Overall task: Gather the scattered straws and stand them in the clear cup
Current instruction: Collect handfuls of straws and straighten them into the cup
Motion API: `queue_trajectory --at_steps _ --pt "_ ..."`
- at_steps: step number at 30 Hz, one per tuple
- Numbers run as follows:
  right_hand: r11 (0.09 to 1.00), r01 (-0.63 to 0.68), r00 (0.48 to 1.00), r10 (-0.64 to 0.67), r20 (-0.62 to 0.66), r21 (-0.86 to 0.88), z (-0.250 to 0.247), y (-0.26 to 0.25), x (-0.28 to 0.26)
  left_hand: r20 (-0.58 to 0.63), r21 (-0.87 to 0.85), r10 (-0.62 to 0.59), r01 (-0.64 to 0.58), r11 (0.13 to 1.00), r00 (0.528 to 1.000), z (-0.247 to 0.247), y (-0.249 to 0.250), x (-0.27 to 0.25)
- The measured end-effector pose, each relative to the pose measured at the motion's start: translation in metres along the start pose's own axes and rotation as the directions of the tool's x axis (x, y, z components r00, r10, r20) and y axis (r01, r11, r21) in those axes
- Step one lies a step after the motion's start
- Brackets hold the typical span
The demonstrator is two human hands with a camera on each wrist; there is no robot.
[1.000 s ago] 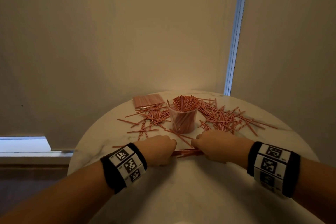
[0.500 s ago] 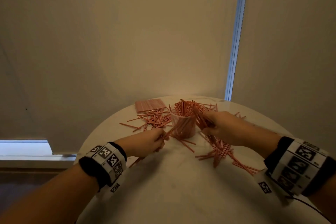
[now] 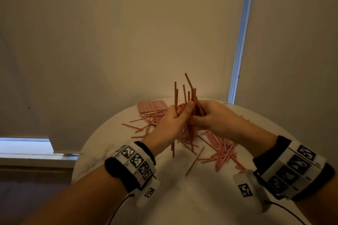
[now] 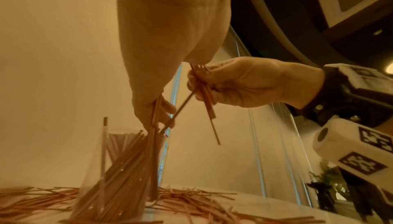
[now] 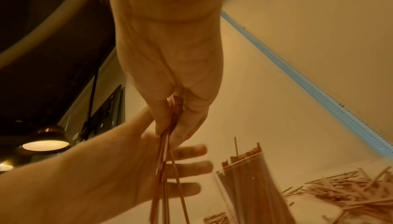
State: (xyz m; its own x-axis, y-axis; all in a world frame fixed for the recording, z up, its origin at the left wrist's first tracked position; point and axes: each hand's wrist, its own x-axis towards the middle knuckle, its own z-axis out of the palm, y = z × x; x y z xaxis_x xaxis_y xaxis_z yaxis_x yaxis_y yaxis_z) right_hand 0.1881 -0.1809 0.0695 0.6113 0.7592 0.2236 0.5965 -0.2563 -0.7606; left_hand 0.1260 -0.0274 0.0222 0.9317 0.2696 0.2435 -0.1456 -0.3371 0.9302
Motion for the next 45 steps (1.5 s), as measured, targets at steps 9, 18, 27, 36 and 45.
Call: queue_trajectory --at_steps 9,18,27,36,45 --pt "0.843 0.036 0.961 -0.176 -0.213 -0.537 0.048 -0.011 0.015 -0.218 -0.153 -0.039 0.006 0.988 0.975 0.004 0.001 0.013" --pt "0.811 0.106 0.937 -0.275 -0.216 -0.575 0.063 -0.011 0.007 -0.314 -0.333 -0.144 0.033 0.942 0.938 -0.028 -0.008 0.028" --pt "0.936 -0.351 0.931 0.345 0.121 0.033 0.065 -0.022 0.01 -0.185 -0.731 -0.159 -0.028 0.682 0.97 -0.02 -0.004 0.024" --pt "0.993 -0.117 0.959 0.104 -0.263 -0.033 0.026 -0.012 0.023 0.117 -0.236 -0.107 0.132 0.963 0.987 -0.034 -0.012 0.009" --pt "0.977 -0.078 0.987 0.048 -0.153 -0.201 0.027 -0.014 0.04 0.163 -0.09 -0.06 0.076 0.993 0.985 -0.015 -0.01 0.006"
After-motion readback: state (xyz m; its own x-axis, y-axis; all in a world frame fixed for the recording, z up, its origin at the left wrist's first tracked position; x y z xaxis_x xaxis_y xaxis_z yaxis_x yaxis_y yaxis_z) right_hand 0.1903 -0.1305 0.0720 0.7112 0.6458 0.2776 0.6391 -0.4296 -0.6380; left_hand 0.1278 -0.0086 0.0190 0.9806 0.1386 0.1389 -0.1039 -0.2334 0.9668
